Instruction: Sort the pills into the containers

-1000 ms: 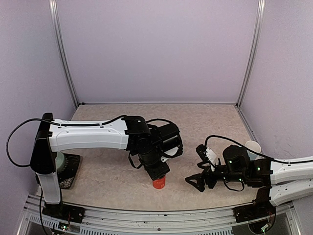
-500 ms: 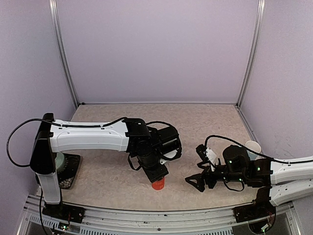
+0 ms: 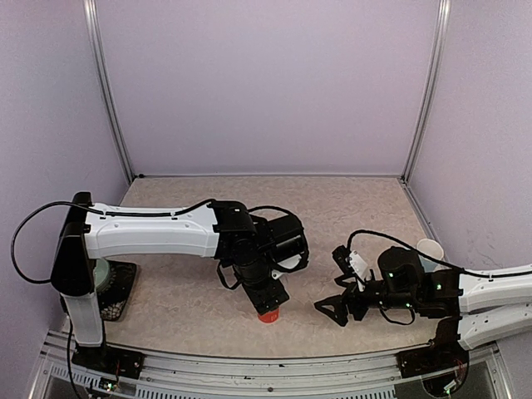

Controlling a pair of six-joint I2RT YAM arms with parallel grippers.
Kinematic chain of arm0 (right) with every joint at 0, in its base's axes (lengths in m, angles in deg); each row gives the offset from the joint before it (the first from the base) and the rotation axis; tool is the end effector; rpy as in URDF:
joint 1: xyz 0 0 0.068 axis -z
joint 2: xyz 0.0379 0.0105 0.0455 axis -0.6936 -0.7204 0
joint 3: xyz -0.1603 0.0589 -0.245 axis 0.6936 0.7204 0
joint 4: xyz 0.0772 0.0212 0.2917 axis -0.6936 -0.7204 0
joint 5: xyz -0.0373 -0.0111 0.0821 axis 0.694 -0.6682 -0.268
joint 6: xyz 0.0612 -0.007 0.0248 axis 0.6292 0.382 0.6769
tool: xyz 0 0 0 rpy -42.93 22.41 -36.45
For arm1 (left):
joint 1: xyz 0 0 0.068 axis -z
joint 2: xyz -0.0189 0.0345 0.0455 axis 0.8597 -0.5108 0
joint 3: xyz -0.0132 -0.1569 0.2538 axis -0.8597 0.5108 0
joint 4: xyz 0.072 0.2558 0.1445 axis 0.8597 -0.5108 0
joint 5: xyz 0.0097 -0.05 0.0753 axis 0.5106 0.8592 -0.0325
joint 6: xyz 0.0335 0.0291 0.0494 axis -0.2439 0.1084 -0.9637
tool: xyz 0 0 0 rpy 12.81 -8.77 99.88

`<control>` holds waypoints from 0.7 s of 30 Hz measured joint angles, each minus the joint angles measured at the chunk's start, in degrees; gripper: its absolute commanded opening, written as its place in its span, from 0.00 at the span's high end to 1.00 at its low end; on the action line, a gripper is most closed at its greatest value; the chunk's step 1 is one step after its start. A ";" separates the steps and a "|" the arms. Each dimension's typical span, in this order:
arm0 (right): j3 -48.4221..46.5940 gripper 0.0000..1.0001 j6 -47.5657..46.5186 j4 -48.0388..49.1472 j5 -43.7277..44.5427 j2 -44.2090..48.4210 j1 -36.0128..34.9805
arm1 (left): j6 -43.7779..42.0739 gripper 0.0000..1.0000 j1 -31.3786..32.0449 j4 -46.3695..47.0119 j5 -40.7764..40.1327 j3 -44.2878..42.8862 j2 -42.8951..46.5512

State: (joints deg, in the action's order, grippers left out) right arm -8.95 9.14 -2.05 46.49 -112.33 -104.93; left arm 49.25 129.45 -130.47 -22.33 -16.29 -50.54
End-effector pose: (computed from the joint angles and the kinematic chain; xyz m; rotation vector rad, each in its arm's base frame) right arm 0.1151 0.2056 0.1787 -0.7844 2.0759 0.7907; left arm 0.1582 -0.4199 0.2363 1.4832 2.4718 -0.0758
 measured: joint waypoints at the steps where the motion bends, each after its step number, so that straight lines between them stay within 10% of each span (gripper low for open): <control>1: 0.09 0.00 -0.09 0.35 -0.17 -0.28 0.00 | 0.04 0.16 0.00 0.00 -0.02 -0.07 0.00; 11: 19.21 0.00 -3.61 29.11 -4.79 -1.33 0.00 | 0.33 0.12 0.00 -0.04 0.31 -1.14 1.68; 21: 15.39 0.03 -8.66 57.42 -4.72 -30.47 -0.24 | 1.66 0.15 0.00 0.87 0.04 -0.42 4.94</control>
State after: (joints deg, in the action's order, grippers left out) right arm 6.44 0.48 55.37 41.77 -142.80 -105.17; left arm 50.91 129.45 -129.59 -22.29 -16.71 -45.60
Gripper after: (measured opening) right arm 0.976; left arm 0.858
